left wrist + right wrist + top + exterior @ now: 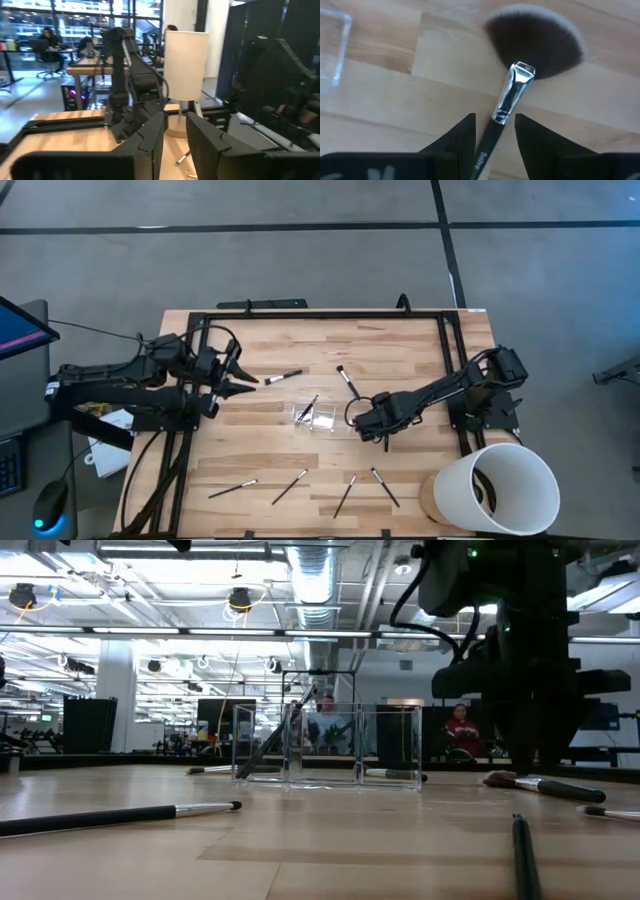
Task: Put items in baskets/containers
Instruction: Put the highlighter brush into the right section of the transparent organizer
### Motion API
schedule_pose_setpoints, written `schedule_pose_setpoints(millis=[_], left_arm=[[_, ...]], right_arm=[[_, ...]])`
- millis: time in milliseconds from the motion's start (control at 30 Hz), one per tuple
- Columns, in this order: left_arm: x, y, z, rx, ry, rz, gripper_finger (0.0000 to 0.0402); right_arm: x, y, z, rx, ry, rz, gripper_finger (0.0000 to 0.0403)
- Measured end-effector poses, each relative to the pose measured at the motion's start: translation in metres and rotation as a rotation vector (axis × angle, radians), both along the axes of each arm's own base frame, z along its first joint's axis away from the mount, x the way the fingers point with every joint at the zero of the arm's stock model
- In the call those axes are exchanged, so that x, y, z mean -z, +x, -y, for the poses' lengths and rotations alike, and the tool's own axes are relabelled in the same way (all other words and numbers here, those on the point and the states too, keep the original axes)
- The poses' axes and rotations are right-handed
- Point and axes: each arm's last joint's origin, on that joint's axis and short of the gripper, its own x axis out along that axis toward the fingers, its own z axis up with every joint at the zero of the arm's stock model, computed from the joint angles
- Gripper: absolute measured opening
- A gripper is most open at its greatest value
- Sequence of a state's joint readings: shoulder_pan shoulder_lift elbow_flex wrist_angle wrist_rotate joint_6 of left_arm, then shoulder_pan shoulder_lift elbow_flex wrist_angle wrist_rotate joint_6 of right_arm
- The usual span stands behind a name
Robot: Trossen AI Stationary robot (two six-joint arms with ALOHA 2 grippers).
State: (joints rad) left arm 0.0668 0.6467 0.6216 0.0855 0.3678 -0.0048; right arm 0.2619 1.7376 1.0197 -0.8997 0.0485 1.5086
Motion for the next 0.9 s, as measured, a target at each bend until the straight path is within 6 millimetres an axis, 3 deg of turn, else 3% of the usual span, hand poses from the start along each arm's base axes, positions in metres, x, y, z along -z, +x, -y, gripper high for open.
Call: schedule_pose_setpoints(millis=[467,900], left_arm=[[0.007,-0.002,0.014,0.091,0.024,-0.063,0.0081],[0.010,-0.003,0.014,0.091,0.020,-0.095,0.0081]], right_arm=[[0.018,-0.002,0.003,0.043,-0.043,-0.099,0.0143],[0.017,-0.004,-0.004,0.004,-0.066,-0.083,0.0068]])
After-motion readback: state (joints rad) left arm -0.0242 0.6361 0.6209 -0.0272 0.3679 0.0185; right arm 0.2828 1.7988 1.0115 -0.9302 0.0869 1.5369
